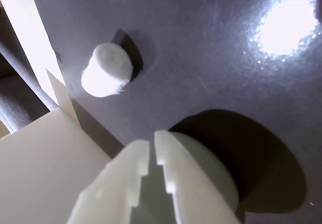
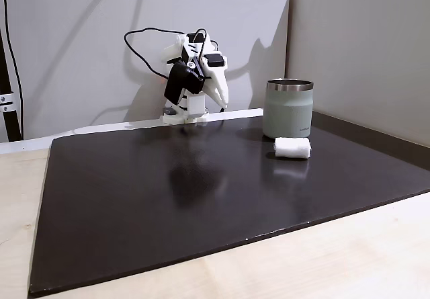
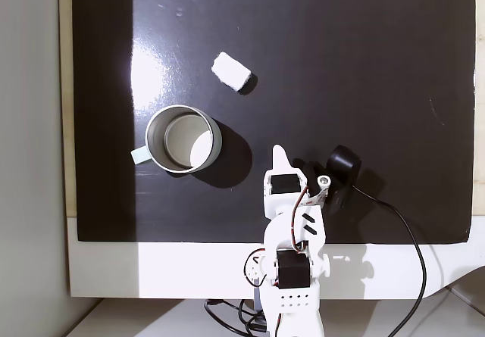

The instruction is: Grasp a gauze and put it in the cup.

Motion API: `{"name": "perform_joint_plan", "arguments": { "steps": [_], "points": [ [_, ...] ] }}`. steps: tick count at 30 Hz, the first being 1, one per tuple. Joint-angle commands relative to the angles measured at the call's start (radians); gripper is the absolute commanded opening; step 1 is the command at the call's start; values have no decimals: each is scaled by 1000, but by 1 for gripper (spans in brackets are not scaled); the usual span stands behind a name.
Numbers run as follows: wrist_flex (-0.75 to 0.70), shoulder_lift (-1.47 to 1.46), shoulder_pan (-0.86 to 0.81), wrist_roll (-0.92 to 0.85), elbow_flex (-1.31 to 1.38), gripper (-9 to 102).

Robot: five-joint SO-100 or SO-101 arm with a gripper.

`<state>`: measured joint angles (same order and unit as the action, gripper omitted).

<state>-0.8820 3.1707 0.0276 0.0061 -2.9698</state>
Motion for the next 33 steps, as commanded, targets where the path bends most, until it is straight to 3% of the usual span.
{"name": "perform_joint_plan", "arguments": {
  "steps": [1,13,19,25,33],
  "points": [
    [23,6,9,-6,8,0],
    [37,6,2,-15,11,0],
    [2,-15,17,-11,135,0],
    [-25,-357,17,67,428,1],
    [-163,-802,0,207,908,5]
  ]
}}
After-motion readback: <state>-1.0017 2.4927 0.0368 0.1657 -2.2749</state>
